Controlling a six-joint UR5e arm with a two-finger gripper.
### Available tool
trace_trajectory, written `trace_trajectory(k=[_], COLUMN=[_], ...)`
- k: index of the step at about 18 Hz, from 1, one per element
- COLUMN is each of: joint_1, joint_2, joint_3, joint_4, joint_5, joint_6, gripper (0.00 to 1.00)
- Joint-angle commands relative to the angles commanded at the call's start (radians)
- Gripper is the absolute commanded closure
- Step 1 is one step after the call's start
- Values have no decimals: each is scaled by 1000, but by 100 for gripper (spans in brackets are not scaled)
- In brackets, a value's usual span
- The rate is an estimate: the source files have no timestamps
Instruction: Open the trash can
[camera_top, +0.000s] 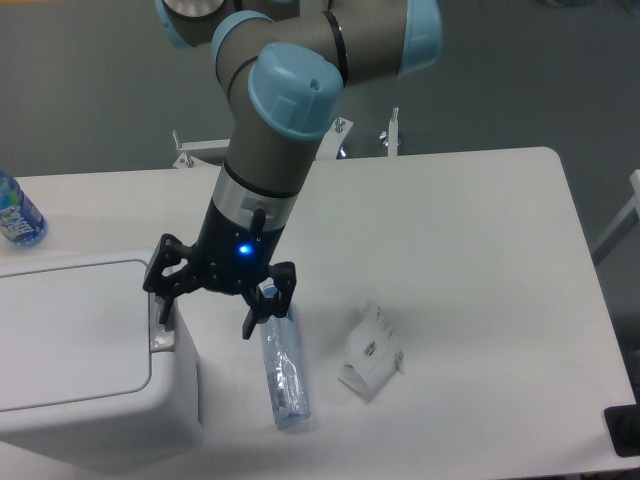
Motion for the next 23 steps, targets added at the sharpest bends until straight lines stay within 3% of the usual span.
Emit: trace_trajectory(k=[23], joint_1=[-2], joint_2=[-14], joint_3=[2], joint_4=[2], joint_5=[0], joint_6=[0], gripper=[0])
